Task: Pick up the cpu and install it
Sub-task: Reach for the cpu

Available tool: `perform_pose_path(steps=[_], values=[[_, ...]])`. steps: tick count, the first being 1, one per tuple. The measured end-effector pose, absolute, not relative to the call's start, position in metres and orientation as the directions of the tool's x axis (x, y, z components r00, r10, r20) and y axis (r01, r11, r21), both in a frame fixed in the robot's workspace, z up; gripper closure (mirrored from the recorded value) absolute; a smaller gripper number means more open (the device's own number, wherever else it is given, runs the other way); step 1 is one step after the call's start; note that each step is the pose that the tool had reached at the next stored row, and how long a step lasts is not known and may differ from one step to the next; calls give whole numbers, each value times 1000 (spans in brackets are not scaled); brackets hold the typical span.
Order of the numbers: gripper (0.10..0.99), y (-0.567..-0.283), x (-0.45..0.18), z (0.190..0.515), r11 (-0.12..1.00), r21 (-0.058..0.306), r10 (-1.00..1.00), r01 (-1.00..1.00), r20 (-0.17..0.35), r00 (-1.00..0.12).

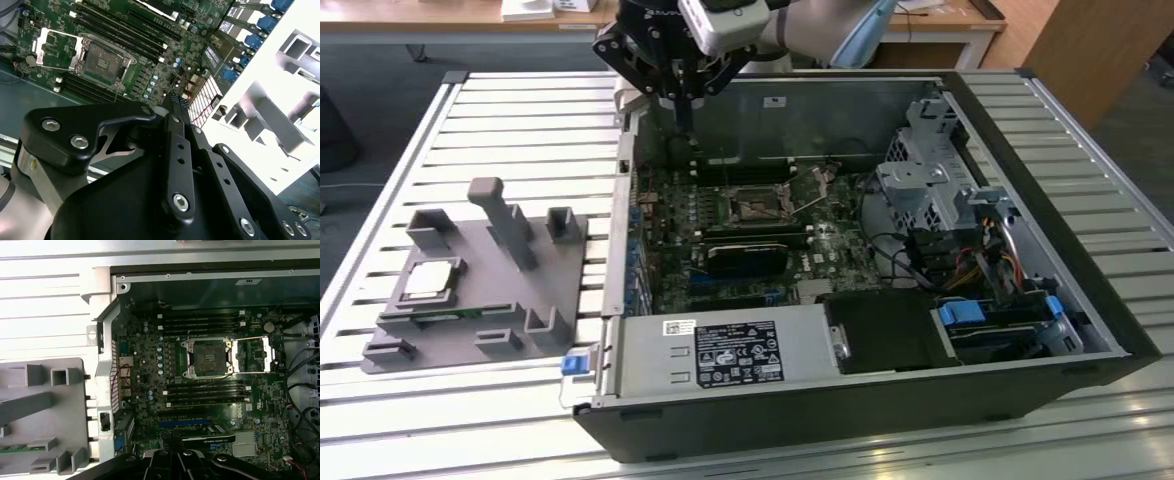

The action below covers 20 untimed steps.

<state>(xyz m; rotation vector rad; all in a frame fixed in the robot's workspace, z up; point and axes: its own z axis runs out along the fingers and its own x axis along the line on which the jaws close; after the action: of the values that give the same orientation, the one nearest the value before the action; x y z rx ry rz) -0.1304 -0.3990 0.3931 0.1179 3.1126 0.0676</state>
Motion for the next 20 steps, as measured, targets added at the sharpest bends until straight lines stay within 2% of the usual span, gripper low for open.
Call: perform_pose_path(steps=[20], values=[[980, -399, -143, 393, 996, 44, 76, 75, -24, -997]])
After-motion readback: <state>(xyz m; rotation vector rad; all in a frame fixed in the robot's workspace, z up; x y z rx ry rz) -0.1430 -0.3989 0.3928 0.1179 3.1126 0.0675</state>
